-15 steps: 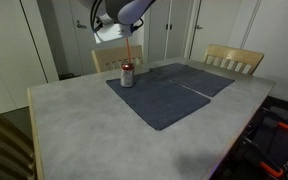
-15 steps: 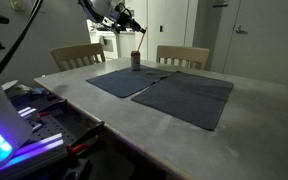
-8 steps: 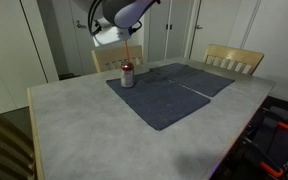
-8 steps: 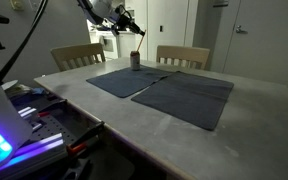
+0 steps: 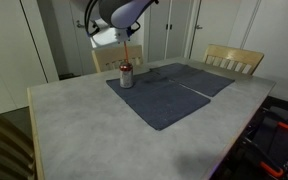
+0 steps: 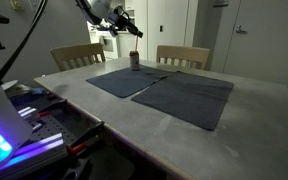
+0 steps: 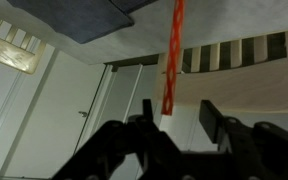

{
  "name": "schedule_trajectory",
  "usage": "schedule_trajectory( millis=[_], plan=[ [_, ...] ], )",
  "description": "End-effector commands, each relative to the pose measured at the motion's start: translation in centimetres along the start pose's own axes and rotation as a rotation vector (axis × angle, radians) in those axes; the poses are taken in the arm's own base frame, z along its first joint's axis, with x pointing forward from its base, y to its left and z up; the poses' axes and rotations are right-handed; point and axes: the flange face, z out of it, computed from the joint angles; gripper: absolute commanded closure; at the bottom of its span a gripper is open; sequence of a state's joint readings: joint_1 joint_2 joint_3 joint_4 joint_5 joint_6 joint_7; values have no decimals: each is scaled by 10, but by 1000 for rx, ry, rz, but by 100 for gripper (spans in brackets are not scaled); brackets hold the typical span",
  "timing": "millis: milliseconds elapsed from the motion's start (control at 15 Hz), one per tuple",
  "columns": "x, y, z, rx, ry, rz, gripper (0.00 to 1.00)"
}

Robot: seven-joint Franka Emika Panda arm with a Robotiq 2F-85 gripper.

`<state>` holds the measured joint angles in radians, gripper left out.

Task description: Put the straw in the can

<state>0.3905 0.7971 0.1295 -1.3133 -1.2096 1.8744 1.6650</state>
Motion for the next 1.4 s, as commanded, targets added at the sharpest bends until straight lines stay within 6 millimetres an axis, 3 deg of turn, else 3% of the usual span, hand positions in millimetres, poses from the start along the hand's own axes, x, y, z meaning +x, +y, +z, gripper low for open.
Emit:
schedule_trajectory(
  millis=[0, 200, 1000, 1333],
  plan=[
    [8, 4, -2, -18, -17, 6, 16],
    [14, 6, -2, -21, -19, 17, 0],
    [64, 29, -25, -40, -72, 26, 0],
    [84, 38, -43, 109, -137, -38, 0]
  ],
)
